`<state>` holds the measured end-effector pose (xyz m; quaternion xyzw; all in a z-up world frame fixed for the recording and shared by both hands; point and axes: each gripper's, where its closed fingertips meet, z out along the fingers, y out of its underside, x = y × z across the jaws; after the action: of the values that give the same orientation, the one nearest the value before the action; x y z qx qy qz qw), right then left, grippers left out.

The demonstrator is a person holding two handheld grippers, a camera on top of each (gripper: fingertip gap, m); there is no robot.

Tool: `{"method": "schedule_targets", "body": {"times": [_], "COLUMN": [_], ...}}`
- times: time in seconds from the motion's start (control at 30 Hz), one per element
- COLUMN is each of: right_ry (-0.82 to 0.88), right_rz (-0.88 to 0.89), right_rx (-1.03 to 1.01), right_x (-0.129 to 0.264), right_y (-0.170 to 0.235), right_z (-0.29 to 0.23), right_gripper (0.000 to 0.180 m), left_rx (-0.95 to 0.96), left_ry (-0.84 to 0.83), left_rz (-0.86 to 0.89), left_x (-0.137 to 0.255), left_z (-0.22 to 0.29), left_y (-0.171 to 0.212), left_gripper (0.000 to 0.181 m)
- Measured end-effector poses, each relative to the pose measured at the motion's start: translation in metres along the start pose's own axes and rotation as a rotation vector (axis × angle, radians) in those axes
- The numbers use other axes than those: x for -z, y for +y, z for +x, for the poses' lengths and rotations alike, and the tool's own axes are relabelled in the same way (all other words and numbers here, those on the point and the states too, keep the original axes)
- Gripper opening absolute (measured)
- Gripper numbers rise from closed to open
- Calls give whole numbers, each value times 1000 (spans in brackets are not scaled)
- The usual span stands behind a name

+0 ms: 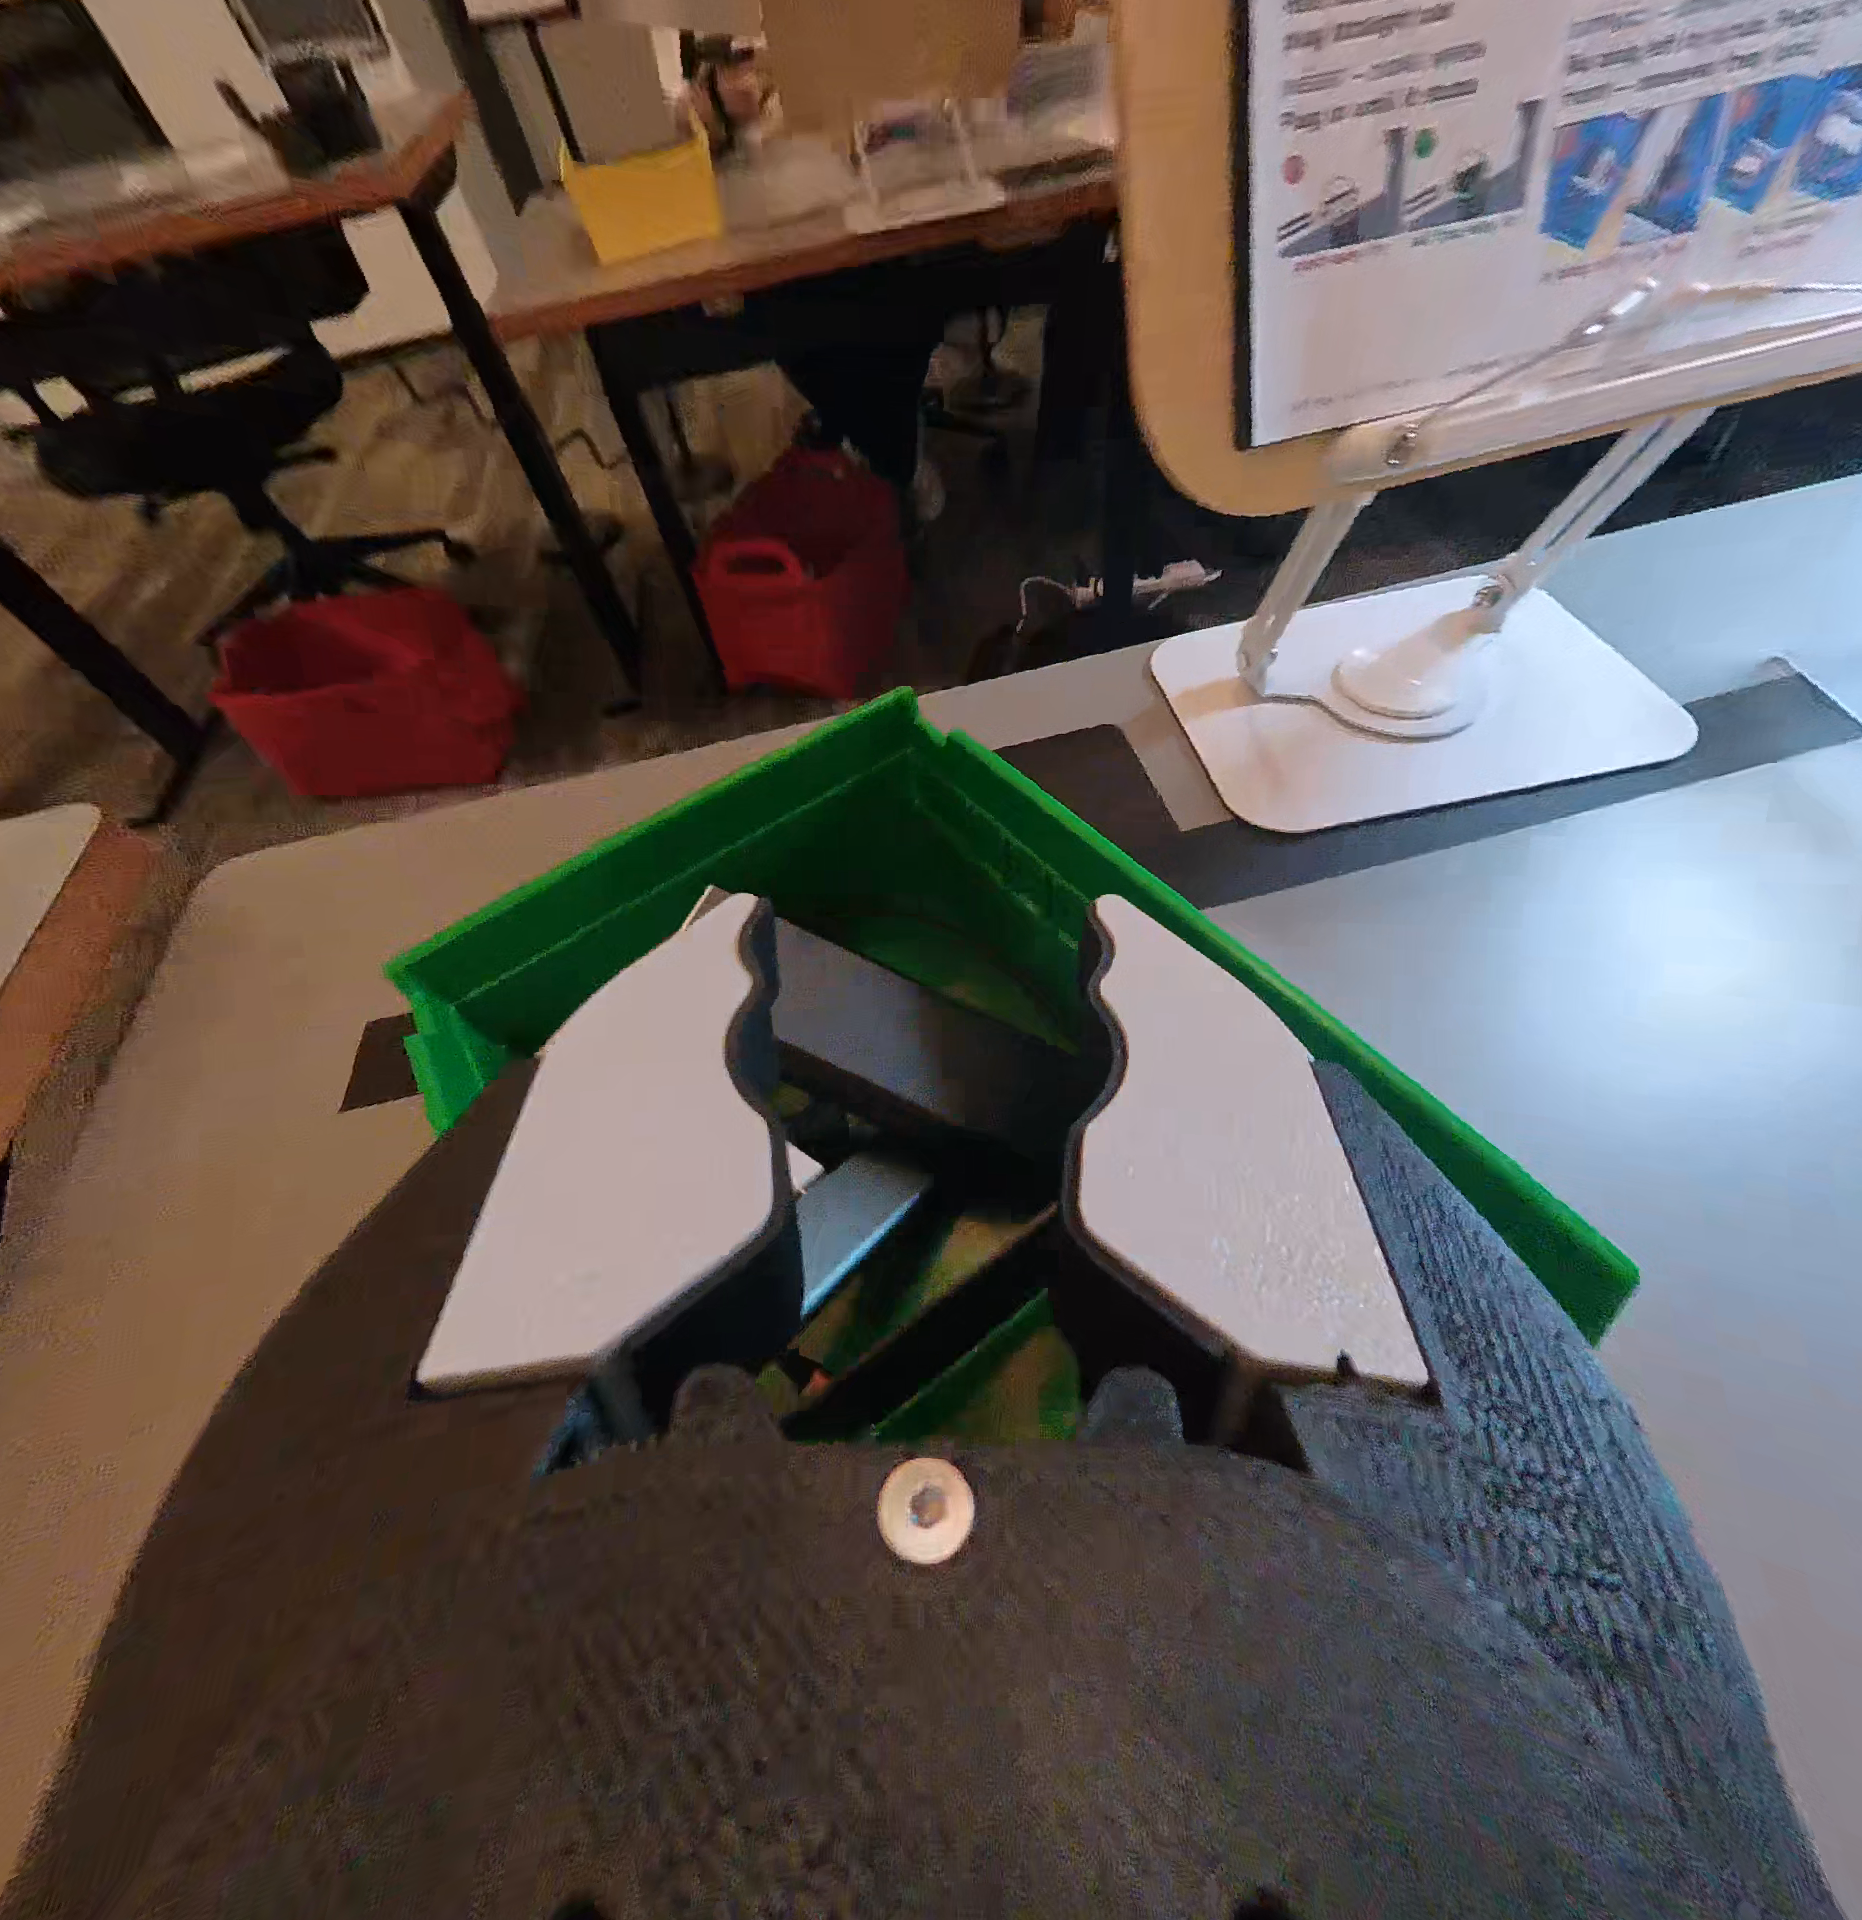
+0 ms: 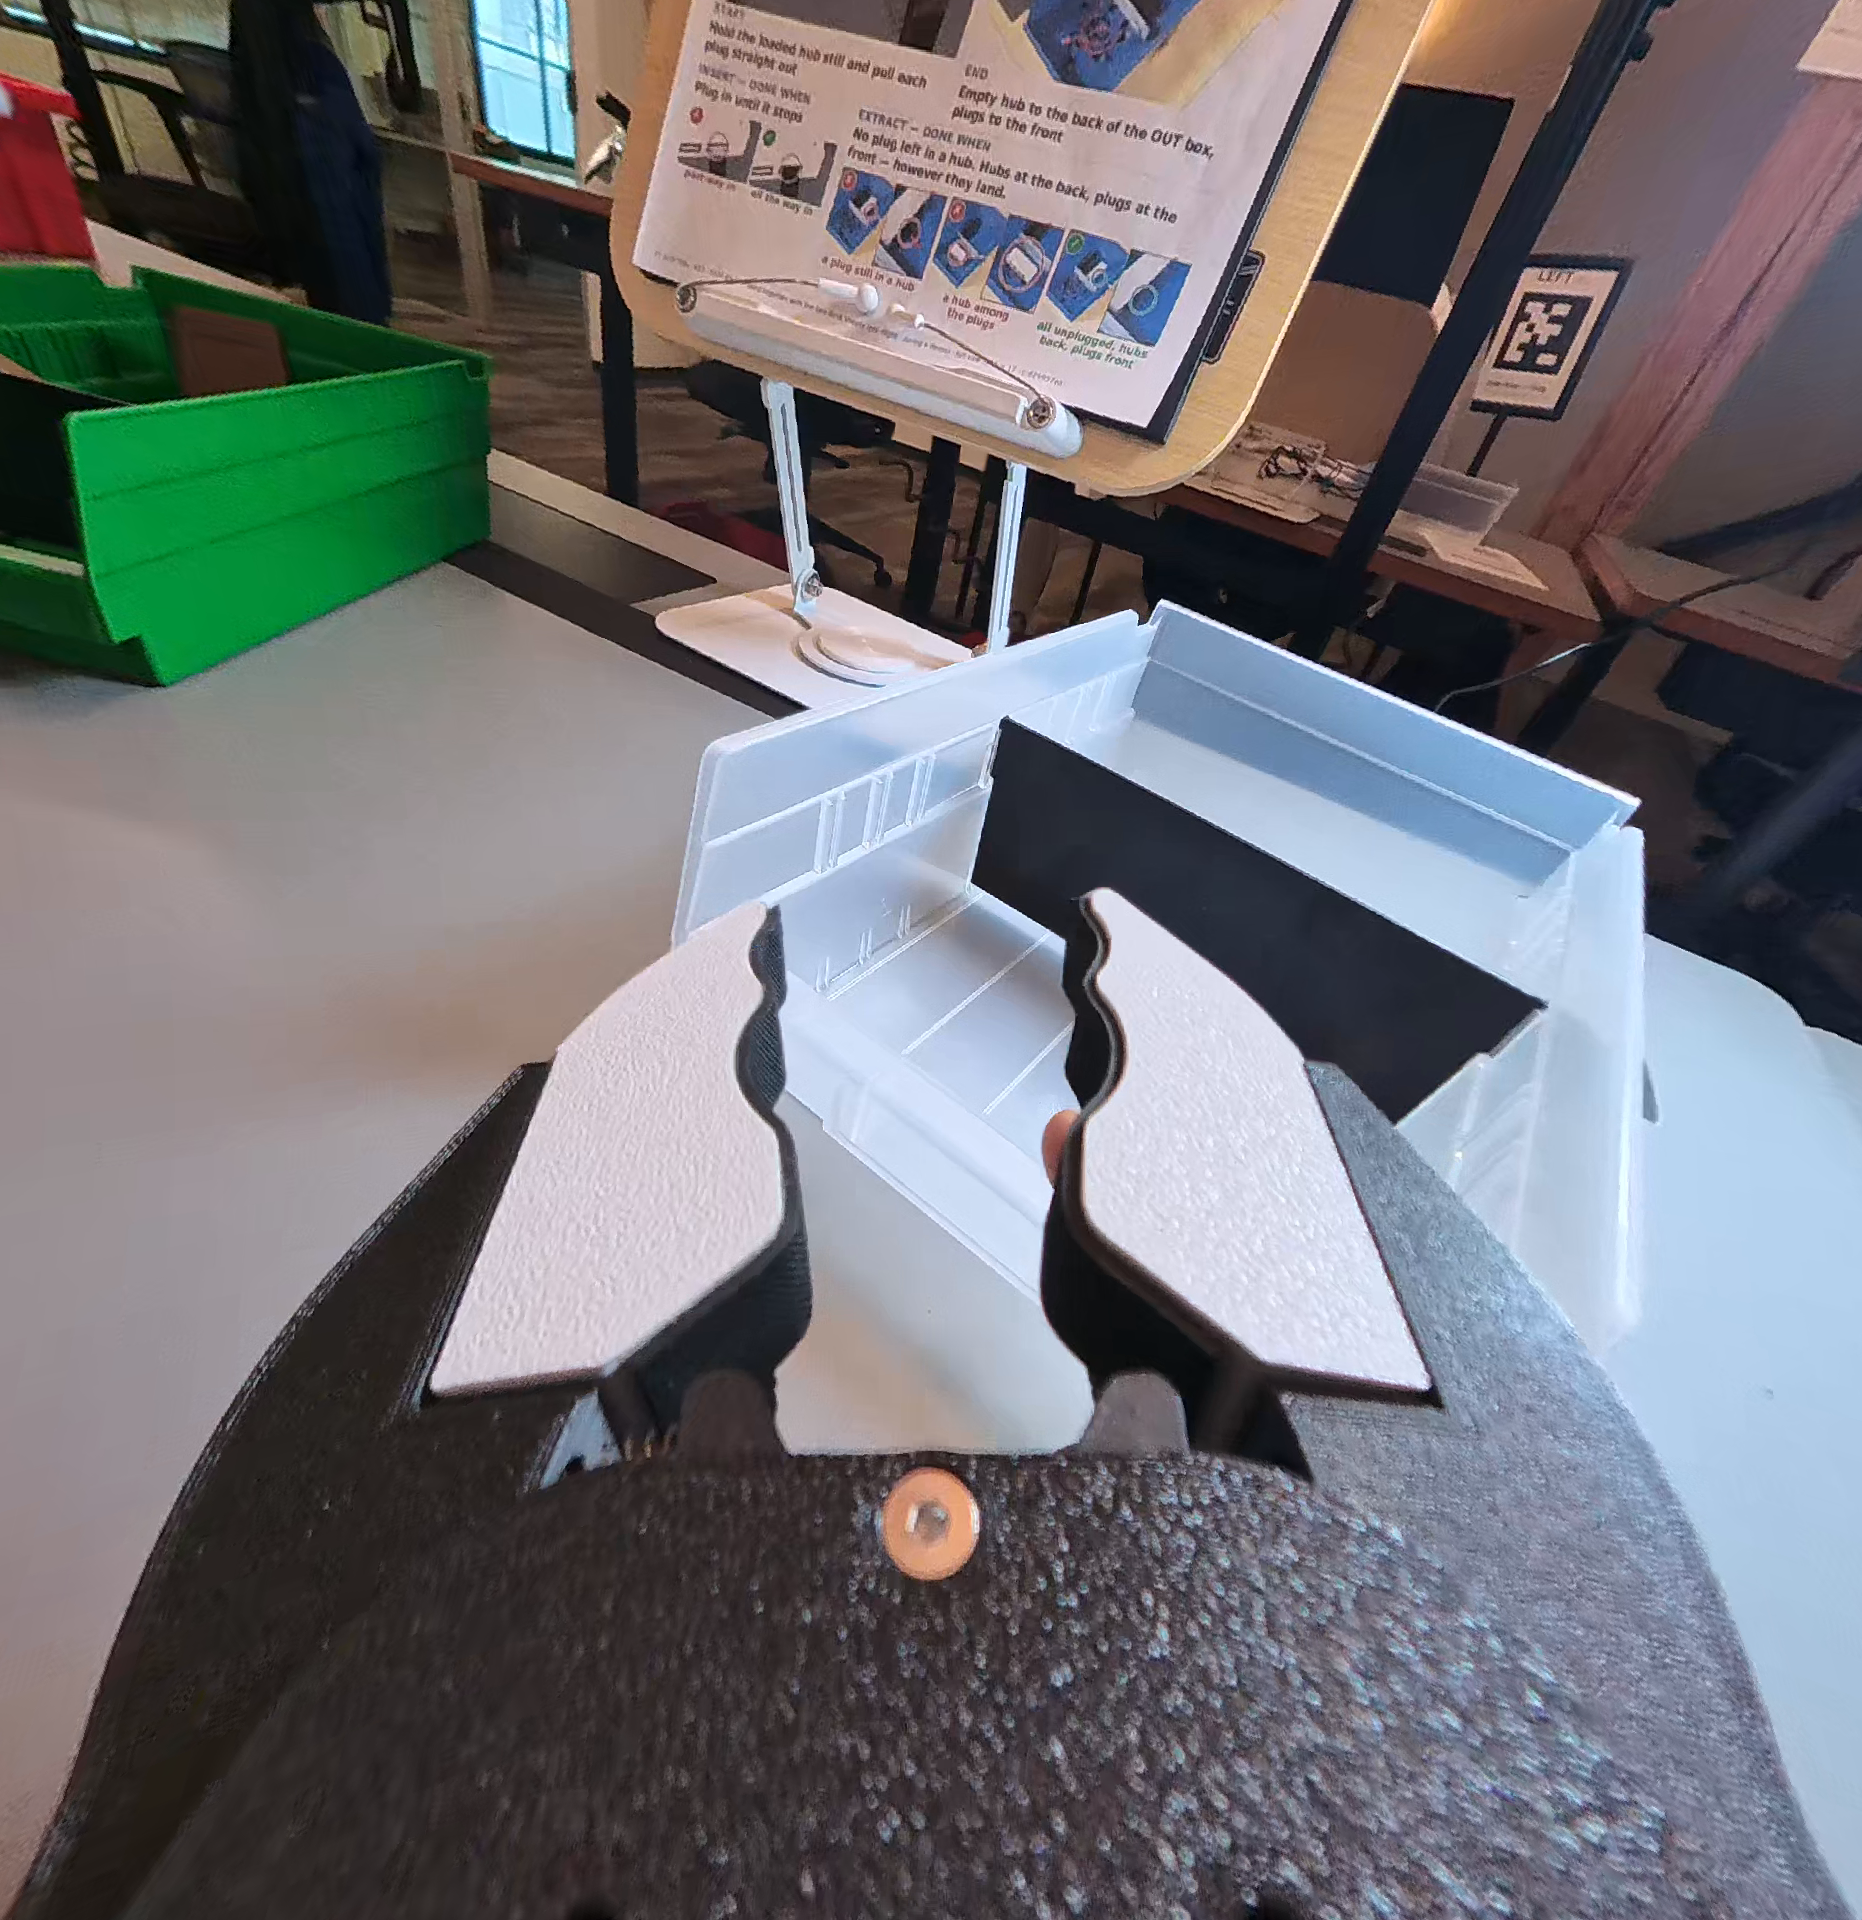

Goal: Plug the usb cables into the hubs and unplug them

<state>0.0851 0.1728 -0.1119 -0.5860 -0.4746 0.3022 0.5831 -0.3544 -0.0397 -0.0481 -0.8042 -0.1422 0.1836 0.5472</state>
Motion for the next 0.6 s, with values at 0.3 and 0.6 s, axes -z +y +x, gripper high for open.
{"method": "schedule_targets", "body": {"times": [0.3, 0.6], "right_ry": [14, -8], "right_rz": [11, -22], "right_rx": [17, 61], "right_x": [8, 3], "right_y": [0, 7], "right_z": [3, -8], "right_gripper": [45, 43], "left_rx": [312, 471], "left_ry": [-55, -115], "left_rz": [-498, -586], "left_x": [-72, -99], "left_z": [-71, -59], "left_y": [39, 83], "left_gripper": [77, 91]}}
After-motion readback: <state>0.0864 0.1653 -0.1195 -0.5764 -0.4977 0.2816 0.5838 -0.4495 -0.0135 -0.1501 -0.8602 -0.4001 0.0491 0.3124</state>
